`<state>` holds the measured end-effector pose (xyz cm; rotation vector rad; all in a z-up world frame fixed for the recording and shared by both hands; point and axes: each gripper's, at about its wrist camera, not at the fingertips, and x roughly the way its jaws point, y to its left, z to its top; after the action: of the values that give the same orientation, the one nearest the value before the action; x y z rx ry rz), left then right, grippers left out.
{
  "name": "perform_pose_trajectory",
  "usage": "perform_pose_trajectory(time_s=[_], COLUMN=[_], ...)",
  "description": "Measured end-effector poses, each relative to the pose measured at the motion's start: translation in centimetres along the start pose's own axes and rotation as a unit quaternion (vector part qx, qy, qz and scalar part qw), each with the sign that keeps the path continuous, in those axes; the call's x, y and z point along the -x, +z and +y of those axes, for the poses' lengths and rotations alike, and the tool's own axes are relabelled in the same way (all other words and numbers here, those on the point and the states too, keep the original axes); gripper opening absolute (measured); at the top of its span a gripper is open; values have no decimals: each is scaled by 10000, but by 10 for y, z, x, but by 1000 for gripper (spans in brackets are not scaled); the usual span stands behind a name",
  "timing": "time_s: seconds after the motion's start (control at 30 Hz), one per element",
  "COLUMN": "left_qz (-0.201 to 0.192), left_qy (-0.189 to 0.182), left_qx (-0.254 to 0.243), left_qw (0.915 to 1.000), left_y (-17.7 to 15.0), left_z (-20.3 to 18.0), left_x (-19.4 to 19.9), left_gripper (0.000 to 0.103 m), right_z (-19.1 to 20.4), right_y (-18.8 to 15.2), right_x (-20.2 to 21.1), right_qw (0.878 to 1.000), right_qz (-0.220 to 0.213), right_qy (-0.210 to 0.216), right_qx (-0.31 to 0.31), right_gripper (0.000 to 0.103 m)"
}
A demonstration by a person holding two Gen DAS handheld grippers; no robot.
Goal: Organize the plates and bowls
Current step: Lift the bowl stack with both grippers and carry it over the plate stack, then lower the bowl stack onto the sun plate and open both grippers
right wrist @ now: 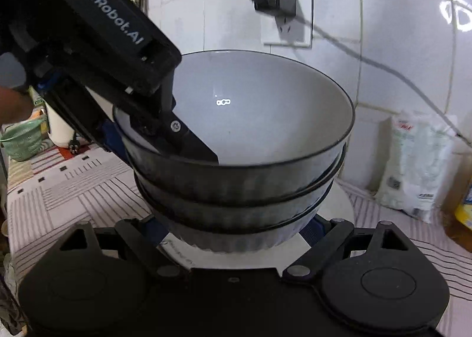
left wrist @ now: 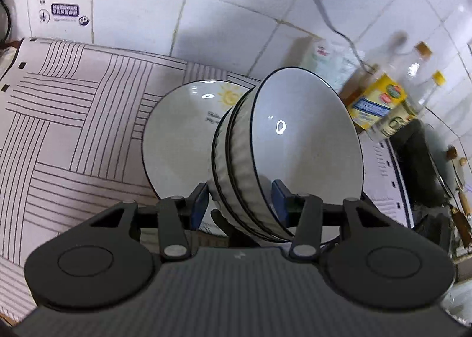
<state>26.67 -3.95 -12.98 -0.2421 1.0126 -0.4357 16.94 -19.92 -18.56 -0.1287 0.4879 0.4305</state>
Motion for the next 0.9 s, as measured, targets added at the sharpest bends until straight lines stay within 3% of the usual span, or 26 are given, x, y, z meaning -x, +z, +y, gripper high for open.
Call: perform_pose_trajectory(time_s=[0.67,0.9], left_qz=[421,372], left_qy=[-260,-218], left_qx=[252,296], left_qw=[9985,9986], left_y=[26,23], left_z=[39,39], left_x=[-39,-43], left_gripper=[45,46], right_z=[4,8], right_y=[12,11], right_x=[-44,-52], right_qw=[9959,9951], right_qz=[780,859], right_qy=[-382,-485], right_qx=[-253,39], right_gripper=[92,92])
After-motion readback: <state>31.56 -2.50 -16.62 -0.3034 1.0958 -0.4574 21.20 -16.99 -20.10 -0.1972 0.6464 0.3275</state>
